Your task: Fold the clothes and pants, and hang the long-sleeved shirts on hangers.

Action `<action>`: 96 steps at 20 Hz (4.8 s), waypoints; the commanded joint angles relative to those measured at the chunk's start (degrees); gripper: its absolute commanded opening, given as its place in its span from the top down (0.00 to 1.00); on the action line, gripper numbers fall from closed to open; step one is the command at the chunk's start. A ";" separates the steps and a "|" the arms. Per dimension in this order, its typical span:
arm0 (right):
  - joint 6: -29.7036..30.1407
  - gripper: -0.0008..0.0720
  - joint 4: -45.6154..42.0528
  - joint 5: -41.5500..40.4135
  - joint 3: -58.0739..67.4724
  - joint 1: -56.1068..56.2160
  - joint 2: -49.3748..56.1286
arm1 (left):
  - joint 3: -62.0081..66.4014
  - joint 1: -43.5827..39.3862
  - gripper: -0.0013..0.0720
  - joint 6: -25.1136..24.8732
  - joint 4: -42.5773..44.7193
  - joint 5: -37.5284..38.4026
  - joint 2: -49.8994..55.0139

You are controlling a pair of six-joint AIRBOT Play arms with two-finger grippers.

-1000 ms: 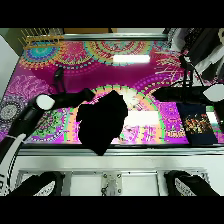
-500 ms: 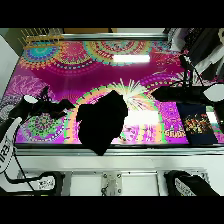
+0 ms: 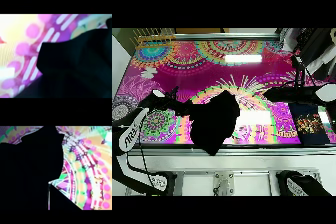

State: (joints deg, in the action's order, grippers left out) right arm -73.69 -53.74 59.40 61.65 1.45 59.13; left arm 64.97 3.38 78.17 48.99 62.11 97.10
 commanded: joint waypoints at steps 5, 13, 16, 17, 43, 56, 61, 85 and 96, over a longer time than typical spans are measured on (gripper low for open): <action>-6.91 0.97 -0.22 0.44 -0.98 0.66 6.82 | 9.33 5.03 0.97 0.70 -0.48 2.78 -3.50; -4.72 0.19 6.40 -11.58 0.02 11.08 31.04 | 10.56 8.15 0.97 0.68 -0.48 2.56 -7.98; -4.33 0.19 6.67 -14.95 2.49 14.78 35.78 | 10.56 7.78 0.97 0.68 -0.52 1.70 -7.96; -4.33 0.19 6.71 -15.69 3.43 15.63 36.98 | 10.56 7.78 0.97 0.68 -0.52 1.60 -7.96; -7.54 0.97 -14.64 -1.05 37.22 11.26 -10.60 | 28.11 -6.40 0.97 4.50 -0.44 2.16 -56.50; -12.94 0.97 -13.14 -7.69 37.22 12.57 15.52 | 7.96 -6.73 0.97 13.35 23.28 0.22 -46.53; -12.90 0.11 -13.09 -11.37 37.22 11.89 27.93 | 1.88 -3.89 0.97 13.35 24.48 -14.03 -30.21; -10.08 0.01 7.23 -16.83 -32.48 11.47 9.01 | 1.86 4.59 0.97 13.33 24.50 -7.52 -18.05; -12.41 0.97 -12.98 -12.41 -6.29 6.27 14.95 | -9.42 2.89 0.97 13.38 24.15 -2.67 -28.28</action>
State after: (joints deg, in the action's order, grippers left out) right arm -81.56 -56.01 43.99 45.93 11.29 73.41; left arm 61.39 7.40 91.53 73.54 57.56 73.69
